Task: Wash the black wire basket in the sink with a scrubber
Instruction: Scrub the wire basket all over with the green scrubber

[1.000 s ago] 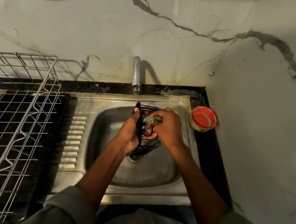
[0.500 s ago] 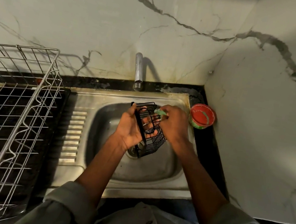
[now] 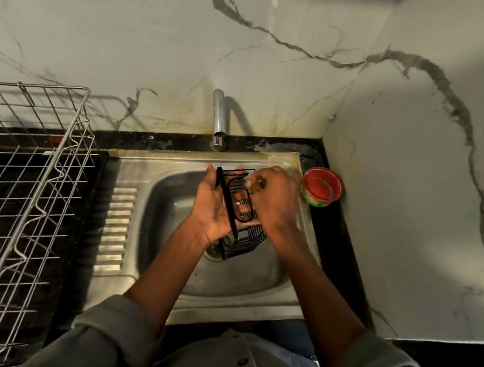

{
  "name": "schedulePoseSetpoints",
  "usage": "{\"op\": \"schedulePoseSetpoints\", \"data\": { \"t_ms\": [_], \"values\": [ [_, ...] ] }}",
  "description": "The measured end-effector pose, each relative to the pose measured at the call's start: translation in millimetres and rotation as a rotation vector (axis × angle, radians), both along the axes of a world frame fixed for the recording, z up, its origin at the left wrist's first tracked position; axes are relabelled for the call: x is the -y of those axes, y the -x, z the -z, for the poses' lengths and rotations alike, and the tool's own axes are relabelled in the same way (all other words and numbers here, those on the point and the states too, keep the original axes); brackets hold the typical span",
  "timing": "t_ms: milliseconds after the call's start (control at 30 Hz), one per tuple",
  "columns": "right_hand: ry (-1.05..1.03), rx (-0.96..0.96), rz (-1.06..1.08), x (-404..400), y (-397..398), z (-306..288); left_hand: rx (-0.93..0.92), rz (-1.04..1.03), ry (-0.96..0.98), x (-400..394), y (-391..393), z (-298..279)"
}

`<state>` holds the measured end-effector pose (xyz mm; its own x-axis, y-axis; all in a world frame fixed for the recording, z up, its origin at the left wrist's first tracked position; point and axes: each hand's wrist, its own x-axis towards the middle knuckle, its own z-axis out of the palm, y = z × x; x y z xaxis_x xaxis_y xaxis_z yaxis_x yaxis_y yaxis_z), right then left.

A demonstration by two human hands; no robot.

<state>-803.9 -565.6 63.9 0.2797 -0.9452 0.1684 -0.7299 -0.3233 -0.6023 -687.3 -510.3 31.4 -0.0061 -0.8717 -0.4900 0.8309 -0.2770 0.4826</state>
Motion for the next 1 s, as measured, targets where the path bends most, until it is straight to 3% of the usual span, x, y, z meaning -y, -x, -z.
{"op": "schedulePoseSetpoints", "data": {
  "t_ms": [100,233,367,533,667,900,1000],
  "values": [
    [-0.022,0.075,0.062,7.0,-5.4,-5.1,0.004,0.046,0.0,-3.5,6.5,-5.1],
    [-0.06,0.103,-0.246,-13.4,-21.8,-14.7,-0.056,-0.051,0.009,-8.4,2.1,0.5],
    [0.025,0.091,-0.049,-1.4,-23.8,-17.2,-0.029,0.036,0.012,-9.1,1.0,0.3],
    [-0.036,0.066,-0.213,-13.1,-33.3,-24.1,-0.059,-0.025,0.006,-6.3,-6.3,1.1],
    [0.046,-0.151,-0.305,-30.1,-25.0,-19.4,-0.057,-0.132,-0.015,-2.3,-18.1,8.3],
    [0.107,-0.081,-0.128,-5.2,-49.7,-25.7,-0.05,-0.064,0.044,-1.9,-5.2,5.7],
    [0.098,-0.076,-0.289,-19.9,-42.7,-22.5,-0.088,-0.101,0.032,-0.7,-13.9,4.9]
  ]
}}
